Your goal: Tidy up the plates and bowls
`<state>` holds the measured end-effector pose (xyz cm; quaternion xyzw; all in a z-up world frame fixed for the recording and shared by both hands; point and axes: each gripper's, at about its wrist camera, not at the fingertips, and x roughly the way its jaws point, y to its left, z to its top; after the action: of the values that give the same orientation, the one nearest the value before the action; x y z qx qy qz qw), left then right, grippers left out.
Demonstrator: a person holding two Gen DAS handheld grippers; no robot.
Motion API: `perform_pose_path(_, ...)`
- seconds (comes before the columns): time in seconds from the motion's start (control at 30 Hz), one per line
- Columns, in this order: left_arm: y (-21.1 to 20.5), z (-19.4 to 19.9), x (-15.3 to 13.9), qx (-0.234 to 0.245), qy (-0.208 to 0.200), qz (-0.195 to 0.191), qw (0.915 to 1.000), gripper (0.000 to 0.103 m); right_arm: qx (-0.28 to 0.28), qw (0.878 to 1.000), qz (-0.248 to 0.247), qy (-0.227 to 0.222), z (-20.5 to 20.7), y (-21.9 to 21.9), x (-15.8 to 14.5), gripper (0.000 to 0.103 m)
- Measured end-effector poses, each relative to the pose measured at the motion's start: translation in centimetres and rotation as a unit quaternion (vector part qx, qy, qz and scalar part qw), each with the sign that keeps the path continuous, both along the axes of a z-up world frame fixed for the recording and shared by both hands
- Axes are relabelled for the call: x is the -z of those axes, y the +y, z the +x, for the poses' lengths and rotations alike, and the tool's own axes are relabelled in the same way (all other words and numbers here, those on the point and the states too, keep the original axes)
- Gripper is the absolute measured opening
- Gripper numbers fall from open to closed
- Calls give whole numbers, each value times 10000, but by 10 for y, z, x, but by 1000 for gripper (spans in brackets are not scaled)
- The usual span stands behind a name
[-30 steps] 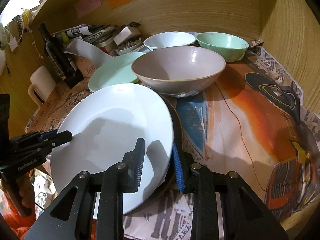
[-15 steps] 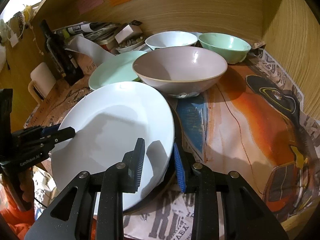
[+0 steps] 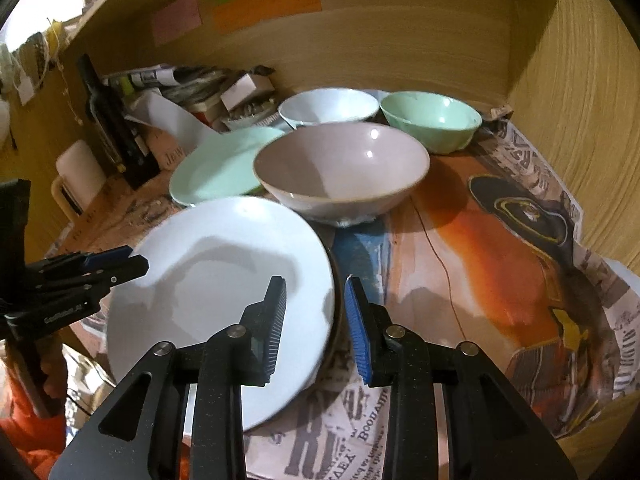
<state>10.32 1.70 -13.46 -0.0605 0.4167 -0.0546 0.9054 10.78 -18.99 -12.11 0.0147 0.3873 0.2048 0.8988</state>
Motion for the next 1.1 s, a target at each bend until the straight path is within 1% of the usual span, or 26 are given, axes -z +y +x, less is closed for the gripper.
perform_pose_path(0.03, 3, -1, -4, -48, -87, 16, 9999, 48, 2, 10000, 14, -61, 0, 1, -4, 28)
perform_pose_path(0.1, 8, -3, -12, -127, -244, 60, 9996, 51, -8, 9998, 61, -209, 0, 3, -13, 34)
perform_pose_path(0.2, 16, -6, -23, -203, -451, 157, 9987, 52, 4, 9990, 155, -420, 2, 4, -26, 43)
perform_pose_path(0.37, 32, -10, -45, -346, -842, 199, 9957, 59, -30, 9973, 360, -639, 8, 8, -44, 44)
perform_pose_path(0.5, 44, -12, -61, -452, -1145, 190, 9922, 69, -36, 9959, 529, -730, 15, 13, -56, 44)
perform_pose_path(0.57, 49, -13, -69, -507, -1288, 252, 9901, 73, -23, 9953, 570, -786, 17, 15, -62, 44)
perform_pose_path(0.63, 55, -12, -74, -564, -1401, 332, 9880, 83, 16, 9946, 573, -867, 20, 19, -69, 44)
perform_pose_path(0.67, 58, -11, -77, -588, -1451, 351, 9870, 85, 44, 9943, 555, -913, 22, 21, -72, 44)
perform_pose_path(0.77, 68, -6, -83, -641, -1533, 407, 9853, 90, 92, 9933, 469, -1052, 27, 29, -80, 45)
perform_pose_path(0.83, 73, -1, -85, -646, -1531, 413, 9852, 93, 94, 9929, 430, -1106, 33, 35, -85, 51)
perform_pose_path(0.87, 76, 3, -87, -643, -1528, 415, 9853, 94, 97, 9925, 424, -1142, 36, 37, -87, 57)
perform_pose_path(0.9, 79, 6, -88, -645, -1525, 422, 9853, 95, 104, 9921, 406, -1182, 39, 41, -89, 59)
perform_pose_path(1.1, 94, 26, -90, -659, -1468, 435, 9860, 98, 82, 9926, 248, -1183, 63, 61, -93, 59)
